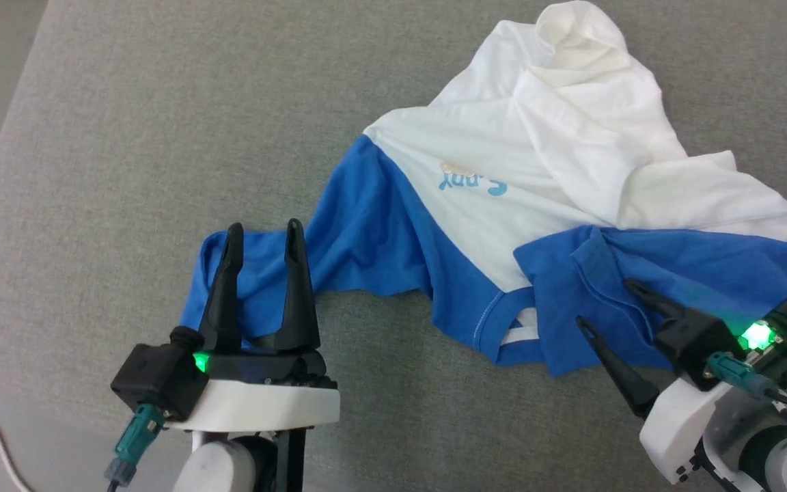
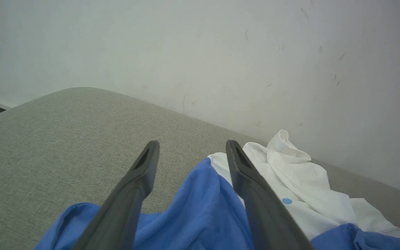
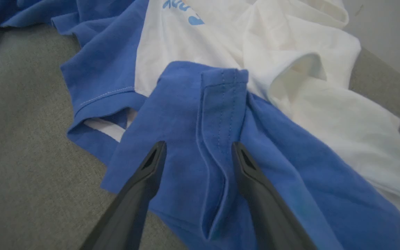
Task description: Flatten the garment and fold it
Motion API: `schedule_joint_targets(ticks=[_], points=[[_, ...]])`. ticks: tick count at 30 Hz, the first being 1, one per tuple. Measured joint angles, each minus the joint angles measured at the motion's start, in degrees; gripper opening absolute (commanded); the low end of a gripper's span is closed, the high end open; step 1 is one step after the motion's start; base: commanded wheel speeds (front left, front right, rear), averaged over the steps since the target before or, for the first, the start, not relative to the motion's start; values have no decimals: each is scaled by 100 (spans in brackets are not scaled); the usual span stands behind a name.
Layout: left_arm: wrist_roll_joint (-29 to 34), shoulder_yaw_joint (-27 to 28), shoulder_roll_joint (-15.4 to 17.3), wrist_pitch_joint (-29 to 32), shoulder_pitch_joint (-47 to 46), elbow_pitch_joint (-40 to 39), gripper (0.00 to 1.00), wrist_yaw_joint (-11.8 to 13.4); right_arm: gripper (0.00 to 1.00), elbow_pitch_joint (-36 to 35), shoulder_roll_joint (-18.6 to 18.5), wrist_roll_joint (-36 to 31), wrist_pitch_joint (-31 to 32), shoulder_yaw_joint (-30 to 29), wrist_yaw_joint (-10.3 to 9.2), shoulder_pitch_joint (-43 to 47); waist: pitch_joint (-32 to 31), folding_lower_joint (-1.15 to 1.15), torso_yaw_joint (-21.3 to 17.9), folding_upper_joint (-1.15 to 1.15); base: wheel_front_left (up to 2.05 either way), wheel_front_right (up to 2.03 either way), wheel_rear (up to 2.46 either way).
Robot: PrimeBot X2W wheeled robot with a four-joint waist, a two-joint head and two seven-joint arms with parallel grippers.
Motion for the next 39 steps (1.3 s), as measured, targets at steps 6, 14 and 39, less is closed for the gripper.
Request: schedule_joint_targets(ticks=[6, 14, 39], points=[[-53, -40, -1, 0, -73, -8, 100, 26, 53, 178, -141, -65, 92, 133, 0, -125, 94, 0, 147, 0, 0, 0, 0], [-87, -15, 0, 0, -73, -9, 100, 49, 0, 204, 81, -171, 56, -203, 0, -192, 80, 0, 213, 0, 0, 0, 0], [121, 302, -2, 0, -29, 45, 100, -68, 0, 38, -839, 224, 415, -4194, 3, -1573, -324, 0, -633, 1, 0, 0, 0]])
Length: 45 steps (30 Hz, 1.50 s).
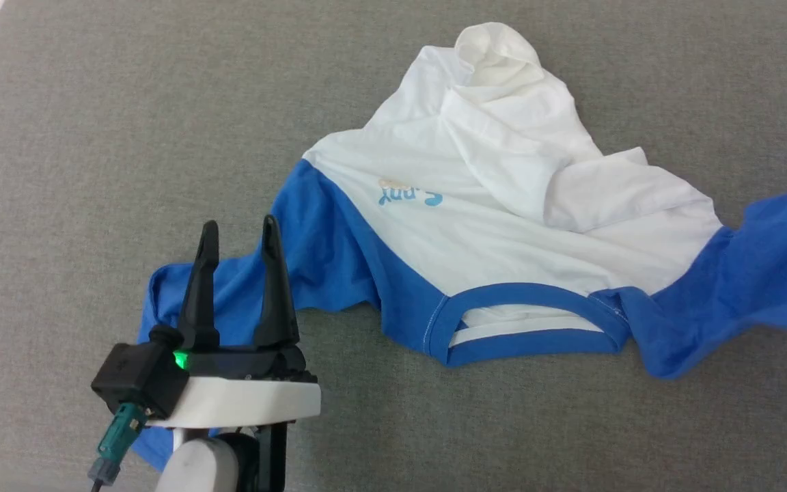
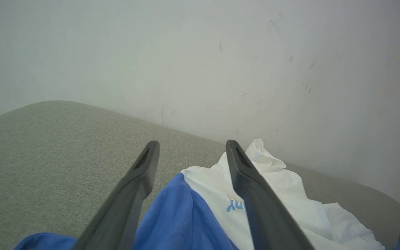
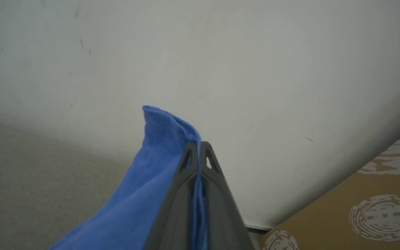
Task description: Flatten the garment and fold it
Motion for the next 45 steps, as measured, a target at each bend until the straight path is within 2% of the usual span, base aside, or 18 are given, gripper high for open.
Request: schedule_joint_targets(ticks=[4, 10, 16, 17, 18, 19, 20, 24, 30, 34, 38, 45], points=[[20, -40, -5, 0, 90, 5, 100, -2, 0, 708, -311, -100, -204, -686, -2, 710, -9, 0, -25, 0, 0, 0, 0], [73, -12, -2, 0, 97, 111, 100, -96, 0, 1784, -220, -294, -564, -1029, -2, 1252, -31, 0, 16, 0, 0, 0, 0], [94, -40, 22, 1, 97, 200, 100, -151, 0, 3095, -40, -686, -864, -1014, -1, 1388, -93, 0, 98, 0, 0, 0, 0], [94, -42, 30, 2, 97, 209, 100, -151, 11, 3285, 0, -701, -923, -1003, -1, 1382, -106, 0, 114, 0, 0, 0, 0], [93, -51, 33, 8, 97, 213, 100, -151, 40, 3466, 32, -713, -978, -983, -1, 1377, -117, 0, 129, 0, 0, 0, 0], [93, -64, 33, 9, 97, 218, 100, -151, 96, 3649, 73, -717, -1013, -959, -1, 1356, -128, 0, 144, 0, 0, 0, 0], [93, -75, 33, 11, 97, 219, 100, -151, 100, 3815, 118, -710, -1035, -918, -1, 1323, -138, 0, 155, 0, 0, 0, 0], [91, -94, 42, 41, 99, 219, 100, -151, 100, 4096, 163, -526, -1099, -666, 0, 1106, -172, -1, 157, 0, 0, 0, 0], [88, -82, 49, 42, 102, 175, 100, -148, 100, 3477, -188, 45, -1098, -143, 0, 550, -201, 0, 70, 0, 0, 0, 0], [73, -112, 47, 40, 103, 158, 100, -147, 100, 2813, -194, 812, -254, 603, -2, 544, -175, 0, 17, 0, 0, 0, 0], [70, -148, 46, 32, 101, 148, 100, -145, 100, 2090, -177, 1406, 637, 1224, -2, 926, -80, 0, 10, 0, 0, 0, 0], [41, -185, 40, 8, 96, 144, 100, -138, 100, 1298, -31, 1958, 1951, 1437, -2, 1834, 131, 0, 87, 0, 0, 0, 0]])
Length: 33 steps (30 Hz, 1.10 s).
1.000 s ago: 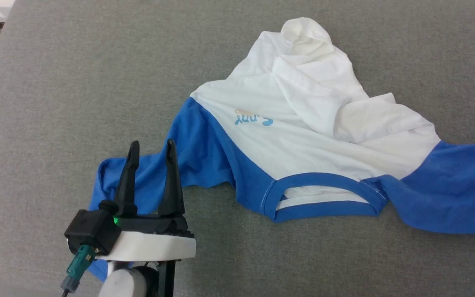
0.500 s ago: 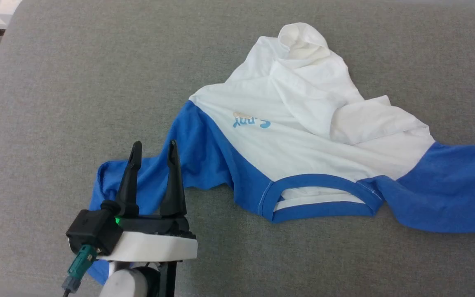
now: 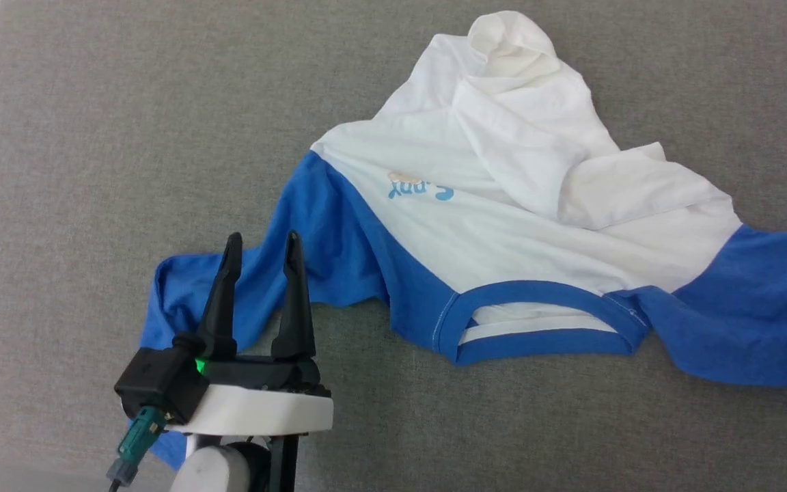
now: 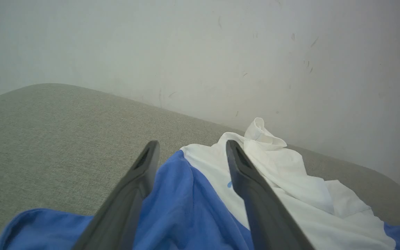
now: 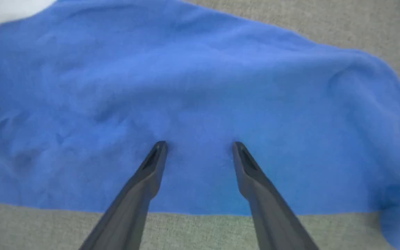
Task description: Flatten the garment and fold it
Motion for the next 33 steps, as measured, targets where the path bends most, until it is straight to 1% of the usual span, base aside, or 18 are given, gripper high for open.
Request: schedule_joint_targets(ticks=[2, 4, 7, 8, 9, 10, 11, 14, 17, 20, 24, 27, 30, 32, 33], points=[[-11, 2, 0, -1, 0, -2, 100, 3, 100, -188, 46, 4, 156, -48, 0, 194, 49, 0, 32, 0, 0, 0, 0], [-11, -1, -2, -1, -2, -3, 100, 3, 100, -280, 76, -127, 127, -120, 0, 264, 94, 0, 60, 0, 0, 0, 0], [-11, -10, -4, -2, -8, -1, 100, 3, 100, -190, 359, -371, -43, -350, 1, 261, 148, 0, 95, 0, 0, 0, 0], [-11, -21, -7, -2, -17, 0, 100, 3, 76, -172, 393, -486, -96, -346, 2, 264, 159, 0, 108, 0, 0, 0, 0], [-11, -26, -10, -2, -24, 0, 100, 3, 47, -142, 455, -563, -162, -400, 8, 255, 169, -1, 117, 0, 0, 0, 0], [-11, -30, -10, -5, -26, 0, 100, 3, 9, -100, 538, -622, -241, -454, 8, 234, 178, -1, 121, 0, 0, 0, 0], [-11, -29, -10, -7, -32, 1, 100, 3, 0, -89, 581, -694, -319, -452, 8, 228, 185, 0, 122, 0, 0, 0, 0], [-11, -21, -13, -8, -43, -9, 100, 4, 0, -47, 647, -867, -513, -521, 7, 137, 204, -1, 113, 0, 0, 0, 0], [-11, -12, -14, -7, -53, -26, 100, 4, 0, -65, 635, -955, -695, -580, 7, 20, 237, 0, 97, 0, 0, 0, 0], [-11, -11, -15, -8, -64, -51, 100, 4, 0, -240, 498, -1001, -831, -650, 7, -252, 288, 0, 84, 0, 0, 0, 0], [-11, -36, -19, -8, -140, -77, 100, 4, 0, -543, 146, -1047, -938, -762, 7, -759, 385, 1, 89, 0, 0, 0, 0], [-15, -89, -23, -8, -211, -79, 100, 4, 0, -578, -194, -1082, -939, -792, 7, -1152, 472, 1, 130, 0, 0, 0, 0], [-89, -165, -30, -8, -276, -78, 100, 5, 0, -477, -497, -1238, -1035, -751, 5, -1536, 540, 1, 216, 0, 0, 0, 0], [-135, -215, -33, -8, -281, -69, 100, 40, 0, -253, -675, -1329, -1136, -625, 7, -1767, 578, 1, 287, 0, 0, 0, 0], [-155, -248, -34, -8, -290, -58, 100, 47, 0, -108, -694, -1344, -1152, -579, 5, -1853, 595, 1, 324, 0, 0, 0, 0]])
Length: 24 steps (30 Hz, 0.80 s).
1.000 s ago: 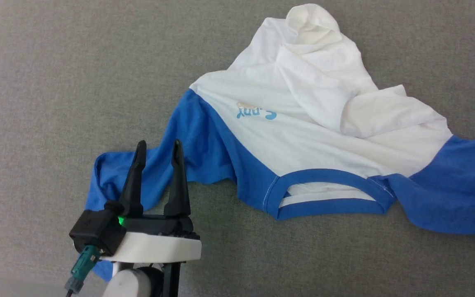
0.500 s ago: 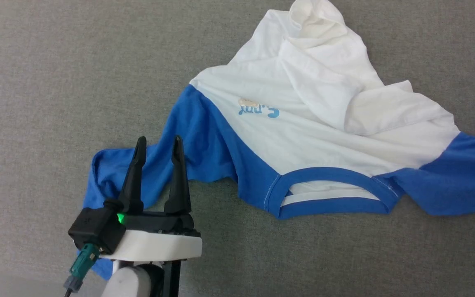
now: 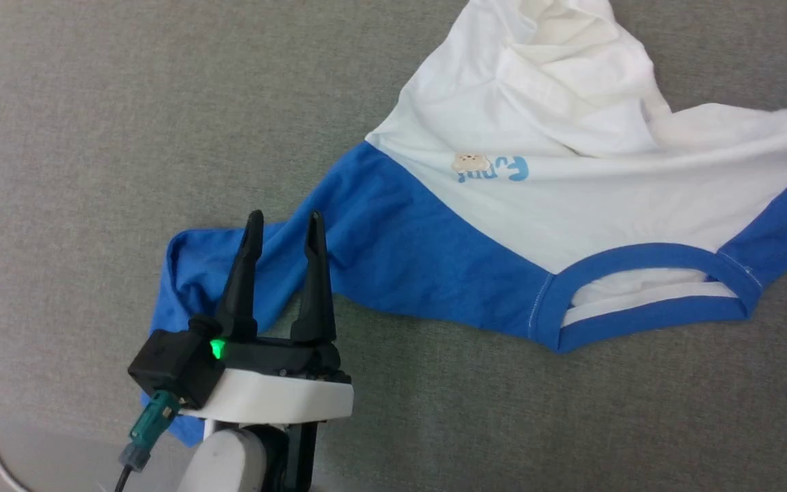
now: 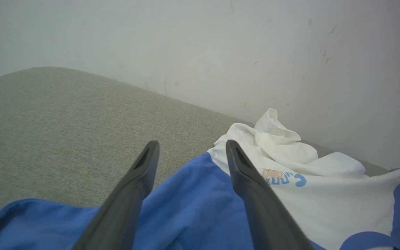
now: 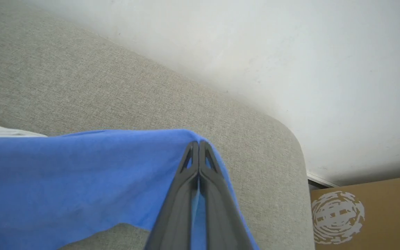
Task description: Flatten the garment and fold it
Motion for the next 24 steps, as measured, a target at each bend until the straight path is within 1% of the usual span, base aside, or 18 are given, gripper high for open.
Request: schedule_joint_targets(ticks=[3, 8, 9, 10, 11, 12, 15, 18, 21, 24], points=[[-47, -73, -1, 0, -8, 29, 100, 3, 0, 514, 27, -33, -22, 282, 0, -41, 27, 0, 113, 0, 0, 0, 0], [-52, -108, -3, 0, -37, 75, 100, 8, 0, 1233, 223, -31, -126, 552, 0, -31, -12, 0, 258, 0, 0, 0, 0], [-52, -110, -3, 0, -50, 87, 100, 8, 16, 1323, 242, -32, -187, 569, 0, -27, -36, 0, 272, 0, 0, 0, 0], [-52, -110, -3, 0, -57, 91, 100, 8, 40, 1393, 246, -32, -249, 582, 0, -21, -63, -1, 283, 0, 0, 0, 0], [-52, -104, -3, 0, -57, 99, 100, 8, 87, 1440, 250, -34, -337, 586, 0, -20, -93, -1, 289, 0, 0, 0, 0], [-52, -97, -3, 0, -57, 111, 100, 8, 100, 1462, 261, -35, -434, 576, 0, -20, -124, -1, 291, 0, 0, 0, 0], [-49, -87, -3, 0, -52, 147, 100, 7, 100, 1385, 320, -33, -750, 550, 0, -21, -242, -1, 276, 0, 0, 0, 0], [-46, -55, -4, 0, -26, 186, 100, 3, 100, 1070, 504, -9, -1083, 431, 0, -15, -383, -1, 238, 0, 0, 0, 0], [-46, 14, -5, 1, 98, 196, 100, -1, 100, 552, 848, -11, -1413, 156, 0, 118, -538, -1, 179, 0, 0, 0, 0], [-41, 88, -5, 0, 207, 188, 100, -15, 100, -55, 1461, -220, -1699, -361, -2, 517, -677, -2, 102, 0, 0, 0, 0]])
